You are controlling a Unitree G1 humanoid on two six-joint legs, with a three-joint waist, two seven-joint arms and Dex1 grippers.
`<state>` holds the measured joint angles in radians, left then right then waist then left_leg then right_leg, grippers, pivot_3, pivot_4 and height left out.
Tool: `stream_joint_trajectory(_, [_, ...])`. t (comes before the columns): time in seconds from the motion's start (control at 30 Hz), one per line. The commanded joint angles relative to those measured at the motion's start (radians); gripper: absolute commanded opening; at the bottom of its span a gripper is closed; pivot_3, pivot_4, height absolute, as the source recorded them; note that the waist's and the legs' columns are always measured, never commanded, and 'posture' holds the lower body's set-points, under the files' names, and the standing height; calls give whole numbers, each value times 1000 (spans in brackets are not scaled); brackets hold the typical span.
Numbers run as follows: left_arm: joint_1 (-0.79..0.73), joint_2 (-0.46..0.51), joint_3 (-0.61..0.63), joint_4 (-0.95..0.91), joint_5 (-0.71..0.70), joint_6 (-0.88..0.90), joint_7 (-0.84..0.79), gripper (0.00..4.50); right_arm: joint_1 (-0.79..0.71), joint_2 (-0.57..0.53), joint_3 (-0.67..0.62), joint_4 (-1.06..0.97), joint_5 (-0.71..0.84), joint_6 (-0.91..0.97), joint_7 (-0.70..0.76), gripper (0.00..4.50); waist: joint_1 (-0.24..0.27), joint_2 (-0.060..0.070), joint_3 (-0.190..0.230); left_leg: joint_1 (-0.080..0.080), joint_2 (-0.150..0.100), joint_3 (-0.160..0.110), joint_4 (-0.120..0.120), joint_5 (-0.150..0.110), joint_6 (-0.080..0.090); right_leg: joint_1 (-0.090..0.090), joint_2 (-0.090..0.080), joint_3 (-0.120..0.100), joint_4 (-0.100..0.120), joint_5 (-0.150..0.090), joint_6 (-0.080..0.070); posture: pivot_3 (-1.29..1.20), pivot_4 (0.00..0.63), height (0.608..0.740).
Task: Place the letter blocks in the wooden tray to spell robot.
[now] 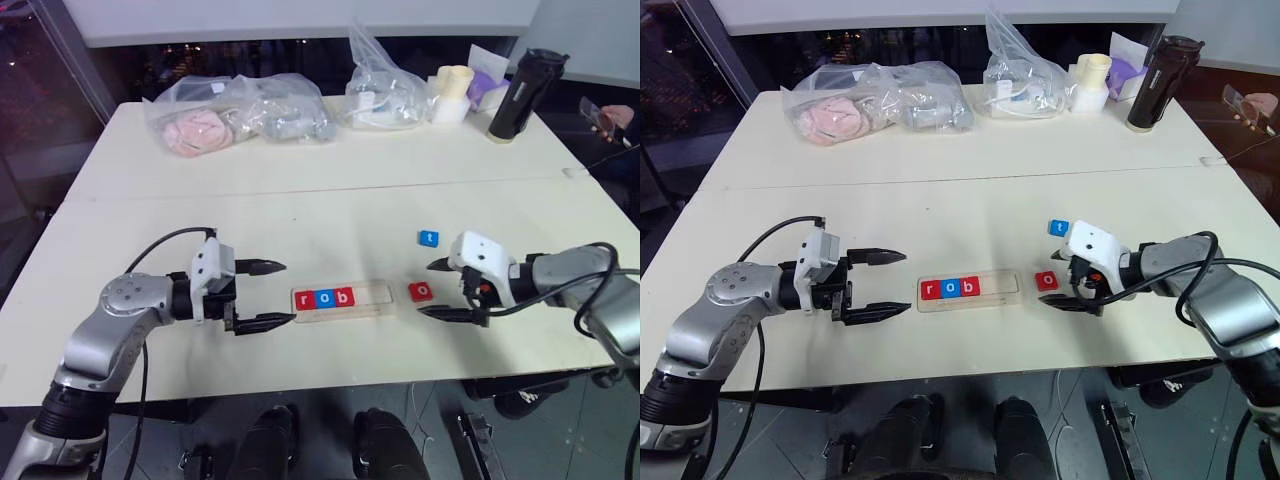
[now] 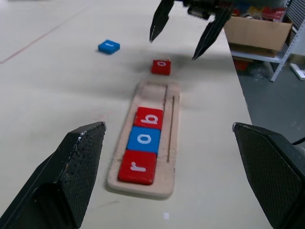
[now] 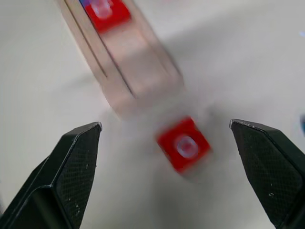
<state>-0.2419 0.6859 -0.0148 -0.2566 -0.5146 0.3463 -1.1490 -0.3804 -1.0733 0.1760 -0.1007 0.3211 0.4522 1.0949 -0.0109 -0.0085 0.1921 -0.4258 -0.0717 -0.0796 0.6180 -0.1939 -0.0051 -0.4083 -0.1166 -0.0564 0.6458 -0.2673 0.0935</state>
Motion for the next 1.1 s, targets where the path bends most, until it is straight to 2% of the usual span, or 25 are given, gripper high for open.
stream_joint_trajectory(0.03, [-7,-2,16,-20,-17,2,7,4500,-55,31,28,109,-55,-146,113,4448,-1,0,0,0,0,0,0,0,0,0,0,0,0,0,0,0,150,725])
stream_joint_trajectory(0.2, [-2,-3,12,-32,-15,3,14,4500,-106,92,56,227,-109,-227,184,4448,1,0,0,0,0,-1,-1,0,0,-1,0,1,0,0,0,0,150,725])
stream_joint_trajectory(0.57, [12,1,14,-56,-15,16,28,4500,-151,165,61,376,-194,-296,217,4448,4,0,0,0,0,-1,0,0,0,-1,-1,1,0,0,0,0,150,725])
stream_joint_trajectory(0.67, [11,2,11,-55,-12,16,30,4500,-159,177,61,389,-202,-297,215,3538,3,0,0,0,0,-1,0,0,0,0,-1,1,1,0,0,0,150,725])
stream_joint_trajectory(0.8, [7,2,9,-50,-9,14,30,4500,-165,186,55,391,-208,-295,217,1447,2,0,0,0,0,-1,0,0,0,0,0,1,1,0,0,0,150,725])
stream_joint_trajectory(0.83, [6,2,8,-48,-8,13,30,4500,-169,187,53,385,-209,-295,216,1111,2,0,0,0,0,-1,0,0,0,0,0,1,1,0,0,0,150,725])
stream_joint_trajectory(1.1, [11,-2,4,-53,-5,13,33,4500,-225,236,39,184,-138,-156,219,1120,0,0,0,0,0,-1,0,0,0,-1,0,2,2,0,0,0,150,725])
